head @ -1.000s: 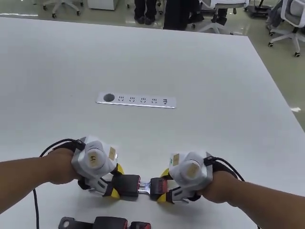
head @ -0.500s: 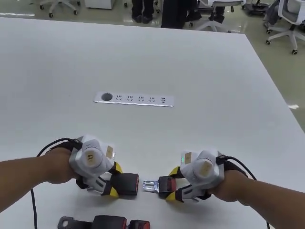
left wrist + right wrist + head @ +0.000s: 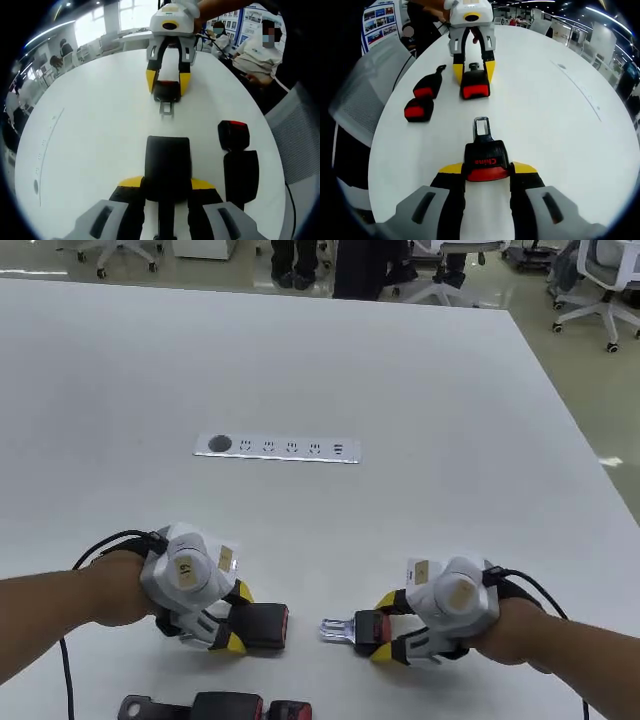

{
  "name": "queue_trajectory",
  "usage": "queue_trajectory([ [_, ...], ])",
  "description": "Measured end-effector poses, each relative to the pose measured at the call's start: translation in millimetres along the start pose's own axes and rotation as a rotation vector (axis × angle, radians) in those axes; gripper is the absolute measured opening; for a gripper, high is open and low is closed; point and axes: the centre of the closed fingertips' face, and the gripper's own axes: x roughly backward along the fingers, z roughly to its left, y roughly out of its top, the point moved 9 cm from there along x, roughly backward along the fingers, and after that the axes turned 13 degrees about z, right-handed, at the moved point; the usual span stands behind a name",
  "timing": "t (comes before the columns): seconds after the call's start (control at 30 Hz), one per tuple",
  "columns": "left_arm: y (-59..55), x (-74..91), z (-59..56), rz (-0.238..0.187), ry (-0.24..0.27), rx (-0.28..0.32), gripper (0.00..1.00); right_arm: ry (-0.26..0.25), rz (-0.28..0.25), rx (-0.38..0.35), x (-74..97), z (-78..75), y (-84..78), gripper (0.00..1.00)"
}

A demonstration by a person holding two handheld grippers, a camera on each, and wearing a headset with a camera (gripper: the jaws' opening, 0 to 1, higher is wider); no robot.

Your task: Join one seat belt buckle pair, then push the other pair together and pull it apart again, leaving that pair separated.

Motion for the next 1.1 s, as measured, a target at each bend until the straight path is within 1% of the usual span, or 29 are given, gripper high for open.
queue_trajectory([
  [0.17, -1.3, -0.6, 1.5, -0.001, -0.001, 0.002, 0.33, 0.002, 0.003, 0.002, 1.5, -0.6, -4.8, 0.32],
  [0.23, -1.1, -0.8, 1.2, -0.002, -0.001, 0.003, 0.33, 0.002, 0.004, 0.001, 3.9, 1.4, -8.0, 0.32],
  [0.3, -1.2, -1.0, 1.2, -0.005, -0.002, 0.005, 0.33, 0.002, 0.002, 0.001, 5.2, 0.1, -12.4, 0.32],
  [0.4, -1.6, -1.4, 1.7, -0.004, -0.002, 0.005, 0.33, 0.0, 0.001, 0.0, 7.0, 4.0, -14.7, 0.32],
  [0.43, -1.5, -1.5, 1.9, -0.004, -0.002, 0.006, 0.33, 0.001, 0.001, -0.002, 7.7, 1.9, -15.3, 0.32],
  [0.53, -1.7, -1.6, 2.0, -0.004, -0.001, 0.007, 0.33, 0.001, 0.006, -0.001, 10.0, 2.7, -20.1, 0.33],
  [0.57, -1.7, -1.7, 2.2, -0.004, -0.002, 0.006, 0.33, 0.001, 0.006, -0.002, 10.5, 0.0, -22.2, 0.33],
  [0.67, -2.0, -1.6, 2.2, -0.007, -0.002, 0.009, 0.33, 0.002, 0.005, -0.007, 12.2, 2.8, -26.3, 0.33],
  [0.8, -1.4, -1.8, 2.3, -0.005, -0.001, 0.01, 0.33, 0.005, 0.012, -0.013, 17.5, 1.8, -32.4, 0.33],
  [0.93, -1.6, -1.6, 3.2, -0.003, -0.002, 0.01, 0.33, 0.008, 0.012, -0.017, 22.2, 2.9, -31.7, 0.33],
  [1.1, -2.1, -2.4, 3.6, 0.0, -0.001, 0.015, 0.34, 0.009, 0.014, -0.011, 23.0, 0.6, -31.9, 0.33],
])
